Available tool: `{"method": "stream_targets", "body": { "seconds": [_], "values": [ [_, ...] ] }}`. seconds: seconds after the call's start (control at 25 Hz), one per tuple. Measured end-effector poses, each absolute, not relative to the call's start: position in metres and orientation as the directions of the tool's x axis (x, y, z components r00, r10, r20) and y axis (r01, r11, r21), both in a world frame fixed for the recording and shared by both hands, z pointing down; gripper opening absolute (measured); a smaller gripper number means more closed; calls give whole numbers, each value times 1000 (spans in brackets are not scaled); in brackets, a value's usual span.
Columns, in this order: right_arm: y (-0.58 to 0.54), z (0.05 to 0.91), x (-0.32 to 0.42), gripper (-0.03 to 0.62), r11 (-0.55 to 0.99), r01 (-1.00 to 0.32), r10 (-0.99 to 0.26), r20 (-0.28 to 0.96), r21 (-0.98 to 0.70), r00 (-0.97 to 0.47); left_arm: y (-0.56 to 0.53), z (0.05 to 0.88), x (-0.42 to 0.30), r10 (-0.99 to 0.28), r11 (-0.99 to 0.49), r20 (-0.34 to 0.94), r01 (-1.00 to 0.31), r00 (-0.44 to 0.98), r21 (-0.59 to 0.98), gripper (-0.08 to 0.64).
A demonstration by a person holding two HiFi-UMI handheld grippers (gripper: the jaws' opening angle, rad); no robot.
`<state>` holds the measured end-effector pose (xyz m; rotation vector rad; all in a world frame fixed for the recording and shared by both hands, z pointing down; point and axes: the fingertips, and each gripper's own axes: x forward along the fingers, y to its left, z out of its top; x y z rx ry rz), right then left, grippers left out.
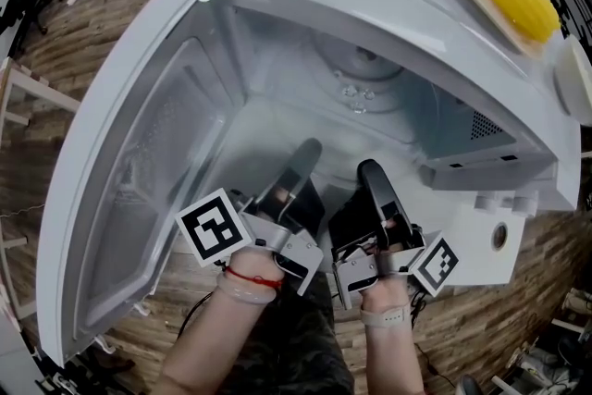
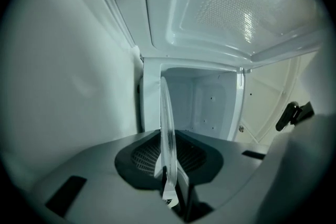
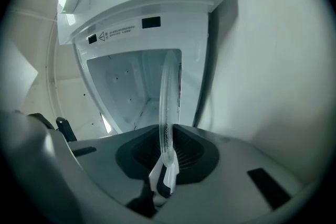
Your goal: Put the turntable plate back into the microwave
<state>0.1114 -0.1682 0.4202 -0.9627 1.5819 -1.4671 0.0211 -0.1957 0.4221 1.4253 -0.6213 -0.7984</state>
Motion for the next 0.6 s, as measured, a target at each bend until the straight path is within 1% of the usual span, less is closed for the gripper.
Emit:
{"method": "stream_targets", "body": {
  "seconds": [0.24,0.6],
  "values": [
    [-179,422,112,57,55,-28,-904,-38,-998,-427,-188,421,31,-774,-18,-92,122,626,992,64],
    [-189,425,115,57,45,-15,-907,-34,-999,-421,-195,420,32,-777,-20,-97,129,622,991,64]
  ]
}}
